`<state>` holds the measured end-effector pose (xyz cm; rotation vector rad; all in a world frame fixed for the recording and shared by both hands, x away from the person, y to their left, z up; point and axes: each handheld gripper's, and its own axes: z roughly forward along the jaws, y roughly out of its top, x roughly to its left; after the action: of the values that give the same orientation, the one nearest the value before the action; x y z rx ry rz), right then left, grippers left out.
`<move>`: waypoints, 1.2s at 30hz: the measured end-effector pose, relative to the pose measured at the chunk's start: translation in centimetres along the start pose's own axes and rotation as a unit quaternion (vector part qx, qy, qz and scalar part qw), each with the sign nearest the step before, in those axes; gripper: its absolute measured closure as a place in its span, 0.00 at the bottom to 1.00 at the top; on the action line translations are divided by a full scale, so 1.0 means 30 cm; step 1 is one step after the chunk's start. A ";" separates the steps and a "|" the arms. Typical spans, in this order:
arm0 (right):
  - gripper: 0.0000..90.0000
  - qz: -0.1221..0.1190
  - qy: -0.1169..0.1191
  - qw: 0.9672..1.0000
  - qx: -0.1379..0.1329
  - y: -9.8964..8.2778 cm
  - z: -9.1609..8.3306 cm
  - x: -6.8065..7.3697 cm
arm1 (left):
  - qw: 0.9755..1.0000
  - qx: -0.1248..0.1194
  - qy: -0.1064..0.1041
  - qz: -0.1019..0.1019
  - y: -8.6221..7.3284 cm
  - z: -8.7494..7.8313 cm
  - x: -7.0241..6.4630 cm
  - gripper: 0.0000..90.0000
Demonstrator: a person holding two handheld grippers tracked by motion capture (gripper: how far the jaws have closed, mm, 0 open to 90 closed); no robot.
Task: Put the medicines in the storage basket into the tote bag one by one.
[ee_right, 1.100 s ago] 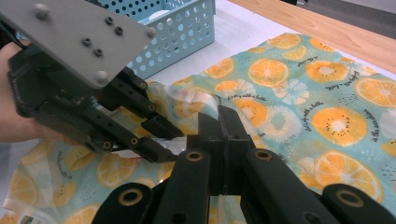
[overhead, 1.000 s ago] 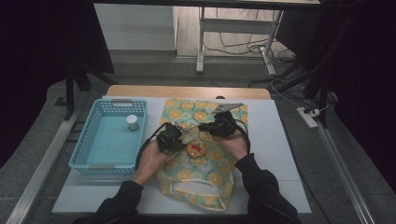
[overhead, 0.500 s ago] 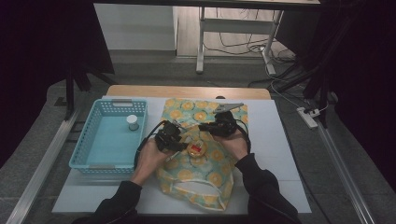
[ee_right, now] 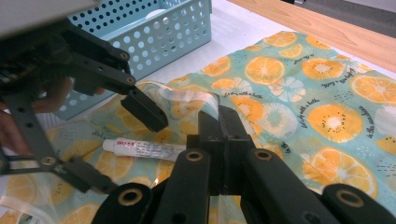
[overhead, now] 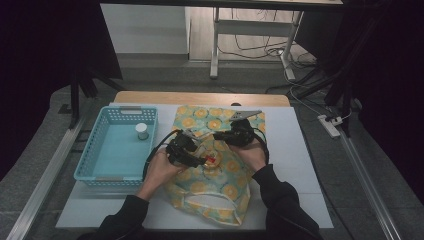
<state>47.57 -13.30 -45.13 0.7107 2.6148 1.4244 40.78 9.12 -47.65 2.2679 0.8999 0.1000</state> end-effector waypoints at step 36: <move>1.00 -0.003 0.006 1.000 0.001 0.003 -0.002 0.010 | 0.995 -0.090 0.026 -0.033 -0.056 -0.255 0.121 0.04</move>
<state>47.31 -13.17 -44.97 0.6958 2.6262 1.4285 40.22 16.68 -43.50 2.0747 0.9538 0.2032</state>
